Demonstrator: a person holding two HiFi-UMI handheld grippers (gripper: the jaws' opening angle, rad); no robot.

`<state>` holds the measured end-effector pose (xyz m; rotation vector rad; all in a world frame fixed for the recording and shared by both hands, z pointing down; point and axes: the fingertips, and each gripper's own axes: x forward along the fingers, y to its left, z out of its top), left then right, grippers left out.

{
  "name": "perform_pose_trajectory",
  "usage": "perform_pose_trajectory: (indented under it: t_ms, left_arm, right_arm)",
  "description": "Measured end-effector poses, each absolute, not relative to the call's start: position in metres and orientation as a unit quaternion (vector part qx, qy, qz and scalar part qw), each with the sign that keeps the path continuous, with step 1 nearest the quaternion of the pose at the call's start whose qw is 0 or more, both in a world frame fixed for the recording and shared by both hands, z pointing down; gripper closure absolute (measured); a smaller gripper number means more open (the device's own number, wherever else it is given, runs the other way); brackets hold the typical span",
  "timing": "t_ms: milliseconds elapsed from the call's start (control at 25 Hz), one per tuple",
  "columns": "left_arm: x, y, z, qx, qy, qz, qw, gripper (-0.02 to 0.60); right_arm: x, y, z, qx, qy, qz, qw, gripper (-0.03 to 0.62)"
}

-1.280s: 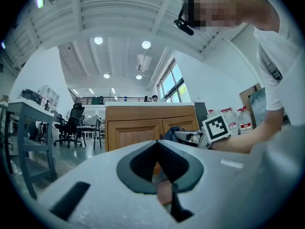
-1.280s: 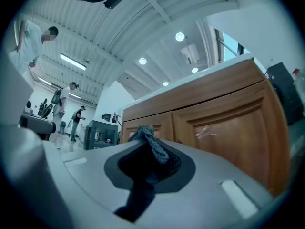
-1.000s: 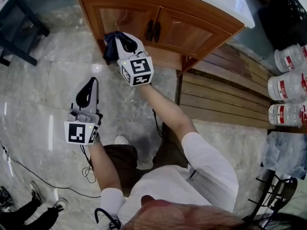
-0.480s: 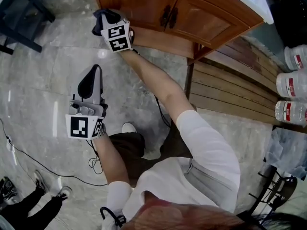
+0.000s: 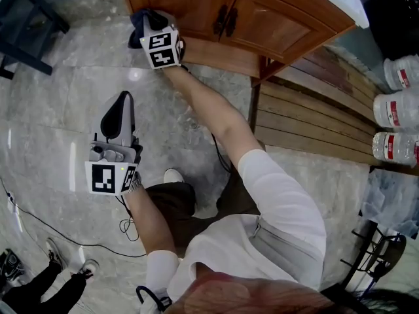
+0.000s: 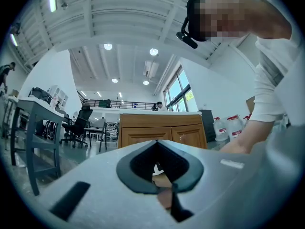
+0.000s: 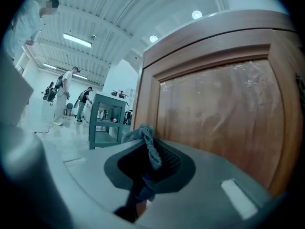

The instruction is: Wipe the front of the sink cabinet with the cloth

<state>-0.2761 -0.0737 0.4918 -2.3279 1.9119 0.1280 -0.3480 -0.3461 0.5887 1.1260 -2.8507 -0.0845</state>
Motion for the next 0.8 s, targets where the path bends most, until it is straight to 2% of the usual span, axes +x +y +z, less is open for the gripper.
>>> perform_pose_trajectory:
  t_ms: [240, 800]
  left_arm:
    - [-0.272, -0.078, 0.493, -0.773, 0.630, 0.036, 0.062, 0.580]
    - [-0.263, -0.090, 0.502, -0.787, 0.615, 0.018, 0.055, 0.580]
  right_arm:
    - [-0.307, -0.353, 0.600, 0.378, -0.923, -0.051, 0.049, 0.553]
    - [-0.203, -0.365, 0.615, 0.432, -0.901, -0.026, 0.023, 0.553]
